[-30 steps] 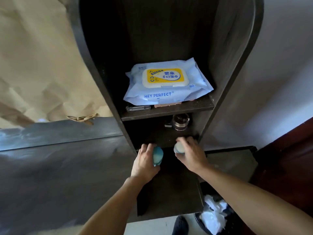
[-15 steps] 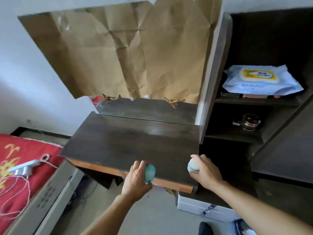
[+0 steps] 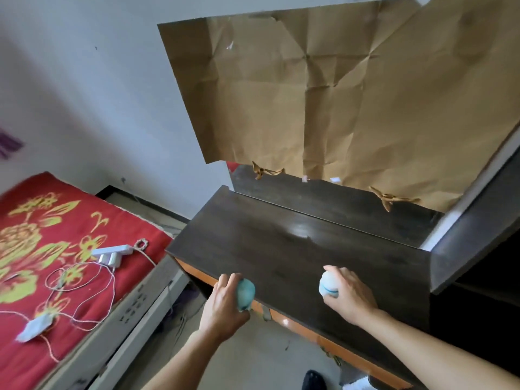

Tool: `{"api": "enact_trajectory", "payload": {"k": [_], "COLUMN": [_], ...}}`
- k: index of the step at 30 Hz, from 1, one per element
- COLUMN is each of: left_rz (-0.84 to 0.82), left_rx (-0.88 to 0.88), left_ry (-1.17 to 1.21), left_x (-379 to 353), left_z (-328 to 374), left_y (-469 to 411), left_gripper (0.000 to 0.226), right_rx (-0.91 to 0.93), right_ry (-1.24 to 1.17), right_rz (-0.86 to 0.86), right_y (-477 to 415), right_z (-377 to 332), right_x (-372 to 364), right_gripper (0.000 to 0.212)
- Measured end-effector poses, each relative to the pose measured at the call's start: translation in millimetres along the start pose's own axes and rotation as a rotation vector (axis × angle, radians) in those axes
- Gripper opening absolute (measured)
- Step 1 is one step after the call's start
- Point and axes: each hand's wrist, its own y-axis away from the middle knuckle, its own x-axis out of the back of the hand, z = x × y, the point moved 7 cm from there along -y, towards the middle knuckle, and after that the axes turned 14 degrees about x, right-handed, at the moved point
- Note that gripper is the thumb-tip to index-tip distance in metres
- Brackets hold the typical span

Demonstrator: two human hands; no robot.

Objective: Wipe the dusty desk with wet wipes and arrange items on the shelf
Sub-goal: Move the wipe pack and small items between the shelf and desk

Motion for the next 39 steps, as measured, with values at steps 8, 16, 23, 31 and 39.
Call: {"api": "enact_trajectory", "payload": {"k": [8, 16, 23, 31, 39], "left_rz": [0.010, -0.032, -0.140, -0.280, -0.375], "left_rx": [0.073, 0.070, -0.041, -0.221, -0.313], "left_ry": [-0.024, -0.046, -0.071, -0.136, -0.098], "left_x": [28, 40, 33, 4, -22], "left_z": [-32, -51, -67, -61, -46], "left_y": [-117, -211, -322, -437, -476], "left_gripper": [0.067, 0.064, 0.061, 0.071, 0.066], "right_rx": [0.048, 0.093, -0.024, -0.220, -0.303], "right_ry": [-0.060, -0.109, -0.118, -0.103, -0.101], "right_rz": [-0.058, -0.062, -0.008, 0.069, 0.122], "right_y": [-131, -219, -296, -382, -419], "right_z": [-41, -76, -97, -113, -103], "right_x": [-22, -43, -72, -102, -123], "right_gripper": [0.060, 0.059, 0.059, 0.062, 0.062]}}
